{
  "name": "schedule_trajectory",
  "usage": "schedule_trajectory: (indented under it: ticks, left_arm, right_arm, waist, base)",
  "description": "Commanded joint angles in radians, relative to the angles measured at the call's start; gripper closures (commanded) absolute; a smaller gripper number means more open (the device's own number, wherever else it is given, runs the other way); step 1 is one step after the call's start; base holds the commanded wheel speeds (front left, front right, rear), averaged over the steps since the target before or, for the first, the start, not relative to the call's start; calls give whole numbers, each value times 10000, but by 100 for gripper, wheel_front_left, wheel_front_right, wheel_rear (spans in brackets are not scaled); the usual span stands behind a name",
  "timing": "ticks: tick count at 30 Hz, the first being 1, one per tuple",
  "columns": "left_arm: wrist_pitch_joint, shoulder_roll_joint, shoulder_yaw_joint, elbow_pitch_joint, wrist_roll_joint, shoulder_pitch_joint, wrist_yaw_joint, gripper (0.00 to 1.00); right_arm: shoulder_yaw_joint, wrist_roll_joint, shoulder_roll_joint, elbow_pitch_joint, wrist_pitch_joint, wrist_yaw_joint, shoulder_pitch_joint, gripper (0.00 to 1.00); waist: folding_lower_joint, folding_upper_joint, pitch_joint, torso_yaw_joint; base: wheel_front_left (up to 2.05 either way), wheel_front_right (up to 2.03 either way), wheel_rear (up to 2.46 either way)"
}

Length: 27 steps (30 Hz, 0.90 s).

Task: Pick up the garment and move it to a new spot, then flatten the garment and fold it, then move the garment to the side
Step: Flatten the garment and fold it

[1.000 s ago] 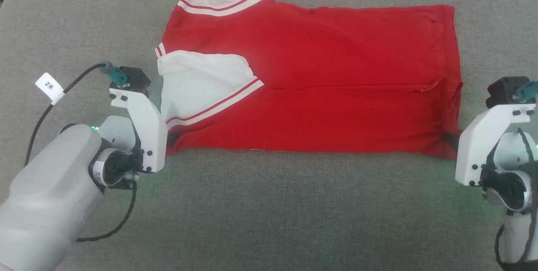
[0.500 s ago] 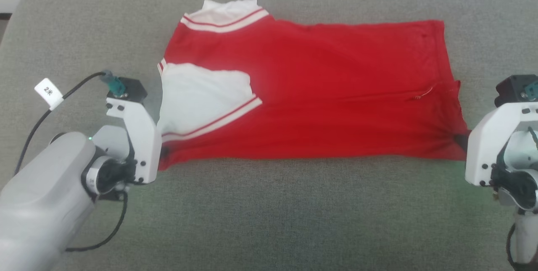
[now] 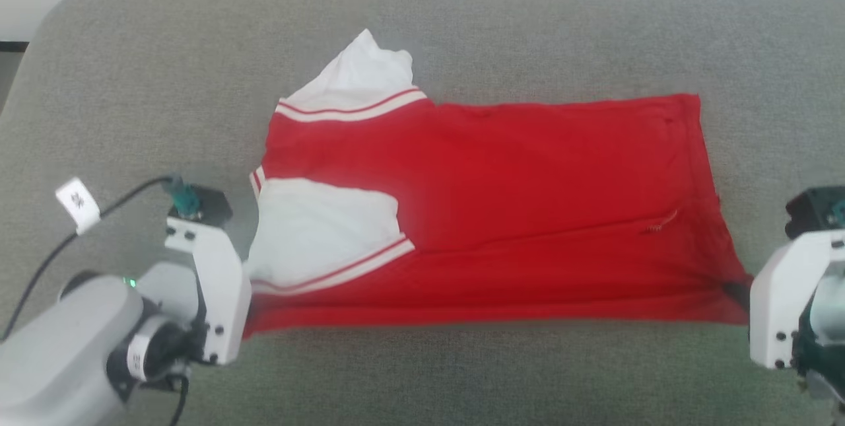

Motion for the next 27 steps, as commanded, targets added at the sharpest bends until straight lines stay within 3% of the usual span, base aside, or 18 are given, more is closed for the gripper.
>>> schedule_trajectory:
  ticks: [1, 9, 10, 11, 12, 13, 14, 21, 27]
  left_arm:
    - [-20, 93, 1, -58, -86, 184, 120, 100]
    - [-216, -41, -1, 7, -390, 879, 392, 100]
    - [-251, -58, 1, 110, -404, 906, 376, 86]
    - [-331, -75, 38, 243, -369, 896, 397, 59]
    - [-399, -94, 54, 331, -324, 873, 407, 7]
    - [-424, -98, 57, 398, -323, 851, 397, 0]
    - [-388, -78, 63, 420, -333, 823, 405, 0]
    - [-15, 646, 163, -274, 42, 348, 682, 0]
    - [102, 1413, 619, -1102, 274, -360, 828, 0]
  right_arm:
    - [-91, -13, 43, -91, 14, -25, 105, 100]
    - [-67, -113, 565, 325, -283, -23, 598, 100]
    - [-40, -125, 593, 417, -351, -23, 555, 100]
    - [-6, -136, 617, 535, -423, -23, 498, 100]
    - [20, -182, 635, 627, -525, -23, 455, 71]
    - [49, -222, 632, 682, -667, -23, 415, 34]
    - [68, -216, 632, 769, -771, -23, 379, 0]
    - [62, -80, 450, 726, -1538, -22, 228, 0]
    - [-153, -149, 664, 104, -2994, -20, -137, 0]
  waist:
    - [0, 0, 14, -18]
    - [0, 0, 57, -186]
    - [0, 0, 46, -209]
    - [0, 0, 29, -237]
    - [0, 0, 3, -261]
    - [0, 0, -32, -284]
    - [0, 0, -74, -306]
    - [0, 0, -365, -499]
    - [0, 0, -334, -894]
  base:
    - [0, 0, 0]
    - [0, 0, 0]
    - [0, 0, 0]
    - [0, 0, 0]
    - [0, 0, 0]
    - [0, 0, 0]
    - [0, 0, 0]
    - [0, 0, 0]
    - [0, 0, 0]
